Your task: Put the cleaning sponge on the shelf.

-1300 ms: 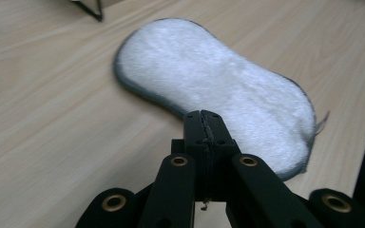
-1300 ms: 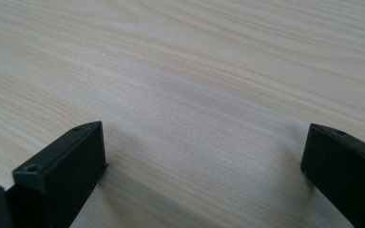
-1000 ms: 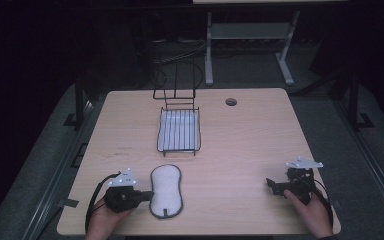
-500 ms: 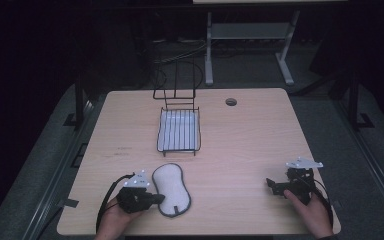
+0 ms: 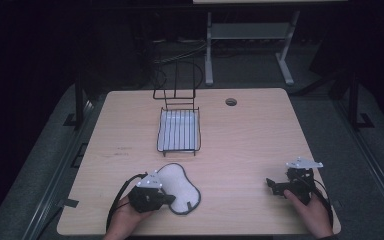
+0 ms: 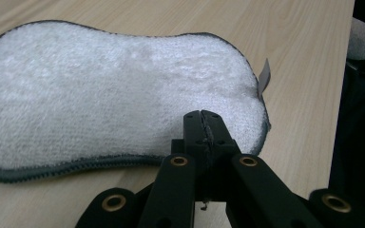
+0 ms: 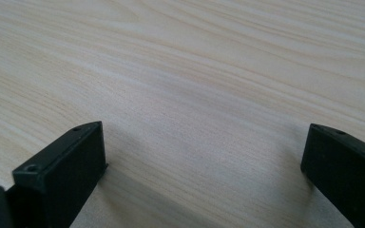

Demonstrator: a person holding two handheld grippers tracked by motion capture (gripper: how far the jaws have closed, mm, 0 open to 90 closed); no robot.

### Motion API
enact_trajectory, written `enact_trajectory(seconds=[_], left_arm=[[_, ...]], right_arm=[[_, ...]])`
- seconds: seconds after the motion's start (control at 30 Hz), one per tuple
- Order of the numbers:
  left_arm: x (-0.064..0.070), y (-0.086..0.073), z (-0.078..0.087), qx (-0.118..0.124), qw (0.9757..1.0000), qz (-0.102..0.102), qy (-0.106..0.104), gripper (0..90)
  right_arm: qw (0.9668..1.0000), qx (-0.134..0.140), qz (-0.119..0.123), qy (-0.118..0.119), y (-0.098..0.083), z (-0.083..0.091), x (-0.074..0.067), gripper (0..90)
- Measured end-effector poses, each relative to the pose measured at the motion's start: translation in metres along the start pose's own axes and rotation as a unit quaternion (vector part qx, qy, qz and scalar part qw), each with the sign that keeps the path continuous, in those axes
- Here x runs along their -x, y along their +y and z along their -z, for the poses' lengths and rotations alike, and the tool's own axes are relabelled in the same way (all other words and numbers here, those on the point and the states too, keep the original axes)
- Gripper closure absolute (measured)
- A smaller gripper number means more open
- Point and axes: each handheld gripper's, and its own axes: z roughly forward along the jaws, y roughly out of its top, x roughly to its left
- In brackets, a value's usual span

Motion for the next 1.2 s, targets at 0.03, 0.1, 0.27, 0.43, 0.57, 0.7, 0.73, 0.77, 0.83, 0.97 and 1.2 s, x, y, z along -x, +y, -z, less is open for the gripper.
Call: enact_trajectory(seconds=[0.03,0.1,0.27,0.43,0.57,0.7,0.73,0.77,0.83,0.97,1.2], left_arm=[[0.001,0.002,-0.002,0.0,1.0,-0.002,-0.002,89.9],[0.003,0.004,-0.005,-0.001,1.0,-0.005,-0.006,89.8],[0.008,0.013,-0.015,-0.004,0.9997,-0.017,-0.018,89.9],[0.013,0.02,-0.023,-0.005,0.9993,-0.025,-0.027,89.9],[0.01,0.025,-0.015,0.011,0.9993,-0.024,-0.025,89.8],[0.0,0.032,-0.005,0.024,0.9994,-0.024,-0.008,89.9],[-0.003,0.033,-0.003,0.025,0.9994,-0.024,-0.003,89.9],[-0.007,0.036,-0.001,0.027,0.9993,-0.025,0.003,89.9],[-0.016,0.041,0.003,0.031,0.9991,-0.022,0.015,89.9],[-0.031,0.048,0.004,0.036,0.9988,-0.017,0.028,89.9],[-0.052,0.054,-0.009,0.024,0.9989,-0.01,0.039,89.9]], right_arm=[[1.0,0.0,0.0,0.0,0.0,0.0,0.0,0.5],[1.0,0.0,0.0,0.0,0.0,0.0,0.0,0.6],[1.0,0.0,0.0,0.0,0.0,0.0,0.0,0.6],[1.0,0.0,0.001,0.001,0.0,0.0,0.0,0.5],[1.0,0.001,0.002,0.001,0.0,0.0,0.0,0.6],[1.0,0.001,0.002,0.001,0.0,0.0,0.0,0.6],[1.0,0.001,0.002,0.001,0.0,0.0,0.0,0.6],[1.0,0.001,0.002,0.001,0.0,0.0,0.0,0.6],[1.0,0.001,0.002,0.001,0.0,0.0,0.0,0.6],[1.0,0.001,0.002,0.001,0.0,0.0,0.0,0.5],[1.0,0.001,0.002,0.001,0.0,0.0,0.0,0.6]])
